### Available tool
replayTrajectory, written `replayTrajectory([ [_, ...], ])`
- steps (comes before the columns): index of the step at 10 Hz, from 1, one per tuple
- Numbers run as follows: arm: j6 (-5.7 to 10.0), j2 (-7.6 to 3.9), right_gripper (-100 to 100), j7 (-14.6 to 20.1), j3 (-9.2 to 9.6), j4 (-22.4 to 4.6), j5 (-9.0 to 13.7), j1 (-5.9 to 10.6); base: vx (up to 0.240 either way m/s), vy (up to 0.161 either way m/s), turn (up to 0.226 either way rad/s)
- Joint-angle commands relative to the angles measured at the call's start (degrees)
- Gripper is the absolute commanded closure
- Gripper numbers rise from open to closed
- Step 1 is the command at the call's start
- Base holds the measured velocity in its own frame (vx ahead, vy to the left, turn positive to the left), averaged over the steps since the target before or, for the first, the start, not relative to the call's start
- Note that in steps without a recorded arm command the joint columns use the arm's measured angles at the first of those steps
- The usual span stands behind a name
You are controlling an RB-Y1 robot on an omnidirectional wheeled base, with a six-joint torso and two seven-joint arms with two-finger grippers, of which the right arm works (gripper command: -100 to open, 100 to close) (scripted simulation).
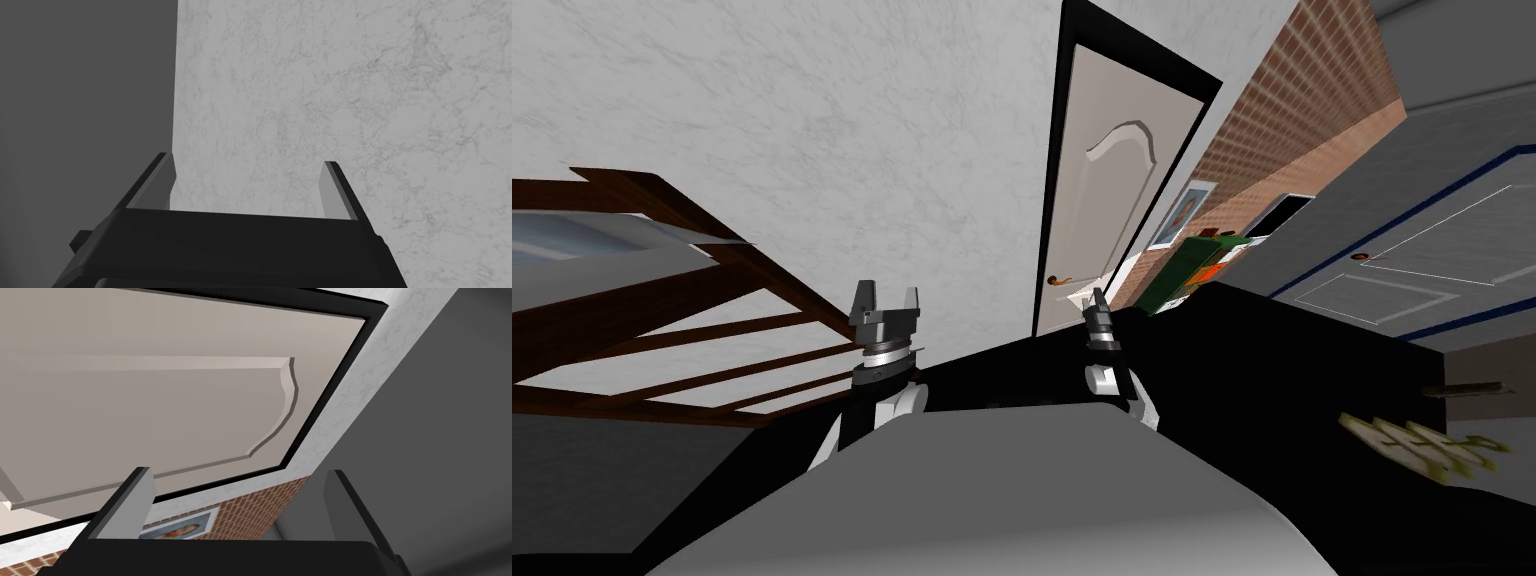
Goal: Pull the door open
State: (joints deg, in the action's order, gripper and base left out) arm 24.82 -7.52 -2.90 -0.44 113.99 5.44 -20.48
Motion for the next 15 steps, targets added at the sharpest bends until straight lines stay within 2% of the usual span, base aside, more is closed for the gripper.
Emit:
replayTrajectory([
  [1,1.13,-1.10,-100,1.0,-0.04,-2.9,0.2,0.57,0.079,-0.061,0.163],
  [4,2.36,-2.33,-100,2.1,-0.01,-8.3,0.4,2.16,0.067,-0.061,0.098],
  [5,2.36,-2.33,-100,2.1,-0.01,-9.1,0.4,2.16,0.034,-0.036,0.057],
  [6,2.99,-2.95,-100,2.7,0.01,-11.5,0.5,2.97,0.034,-0.036,0.090],
  [7,2.99,-2.95,-100,2.7,0.01,-11.8,0.5,2.97,0.031,-0.033,0.062],
  [8,3.63,-3.59,-100,3.3,0.02,-13.8,0.6,3.80,0.047,-0.045,0.119],
  [9,3.63,-3.59,-100,3.3,0.02,-14.6,0.6,3.80,0.040,-0.045,0.055],
  [11,4.92,-4.87,-100,4.5,0.05,-18.8,0.8,5.47,0.053,-0.071,0.131],
  [12,4.92,-4.87,-100,4.5,0.05,-20.1,0.8,5.47,0.038,-0.062,0.072],
  [15,6.21,-6.15,-100,5.6,0.08,-24.7,0.9,7.14,0.045,-0.038,0.091],
])
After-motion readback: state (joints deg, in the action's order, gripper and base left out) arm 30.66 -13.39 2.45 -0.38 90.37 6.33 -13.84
